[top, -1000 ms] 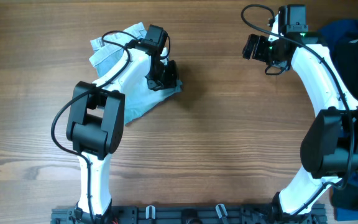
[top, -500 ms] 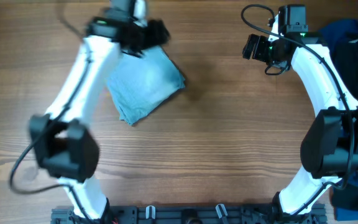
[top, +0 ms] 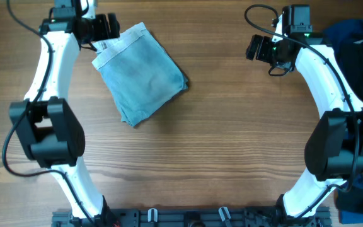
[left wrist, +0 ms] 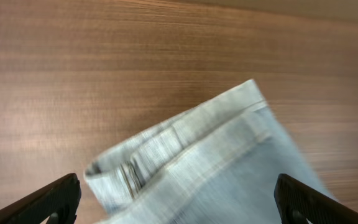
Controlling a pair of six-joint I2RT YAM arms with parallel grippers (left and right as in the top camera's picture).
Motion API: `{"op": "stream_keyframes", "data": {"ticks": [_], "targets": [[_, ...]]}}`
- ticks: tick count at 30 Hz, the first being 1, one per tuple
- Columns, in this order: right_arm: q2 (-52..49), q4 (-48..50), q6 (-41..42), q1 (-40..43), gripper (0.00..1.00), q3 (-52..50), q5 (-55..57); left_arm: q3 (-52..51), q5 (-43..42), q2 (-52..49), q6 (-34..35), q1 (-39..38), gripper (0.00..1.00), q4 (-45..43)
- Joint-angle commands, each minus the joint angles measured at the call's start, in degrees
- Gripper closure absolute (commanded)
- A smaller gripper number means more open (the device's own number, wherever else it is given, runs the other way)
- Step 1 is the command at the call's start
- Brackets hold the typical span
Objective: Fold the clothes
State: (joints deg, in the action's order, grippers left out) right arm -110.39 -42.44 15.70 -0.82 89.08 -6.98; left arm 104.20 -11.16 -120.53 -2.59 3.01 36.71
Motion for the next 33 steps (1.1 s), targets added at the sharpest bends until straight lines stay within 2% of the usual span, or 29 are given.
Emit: {"op": "stream_keyframes", "data": {"ticks": [1,8,12,14,20,25,27,29,33], "targets": [[0.7,0.0,-0.7,0.0,0.0,0.8,0.6,-0.3,3.6,-3.0,-8.6,-0.1,0.0,-2.8],[0.7,0.0,-0.7,0.0,0.0,0.8,0.6,-0.3,4.2,-8.6,-8.6,-0.1,0.0,-3.8],[0.7,0.0,-0.7,0.0,0.0,0.8,0.6,-0.3,4.4,-11.1,-8.6,-0.1,0.01,-1.2],[0.7,0.0,-0.7,0.0,0.0,0.8,0.6,-0.3,5.6,-11.2,-7.9,-0.1,0.07,2.4],[0.7,0.0,-0.7,0.0,0.0,0.8,0.6,-0.3,5.2,-11.2,5.2,-0.3,0.09,13.9],[0.7,0.0,-0.7,0.0,0.0,0.8,0.6,-0.3,-4.2,-11.2,14.5,-1.6,0.09,25.6],[0.7,0.0,-0.7,0.0,0.0,0.8,0.6,-0.3,-6.1,-11.2,17.2,-2.6,0.01,30.4],[0.7,0.0,-0.7,0.0,0.0,0.8,0.6,-0.3,-6.2,-11.2,20.0,-3.8,0.0,35.5],[0.7,0.0,-0.7,0.0,0.0,0.8,0.6,-0.2,-5.9,-10.4,20.0,-5.7,0.0,41.1]]}}
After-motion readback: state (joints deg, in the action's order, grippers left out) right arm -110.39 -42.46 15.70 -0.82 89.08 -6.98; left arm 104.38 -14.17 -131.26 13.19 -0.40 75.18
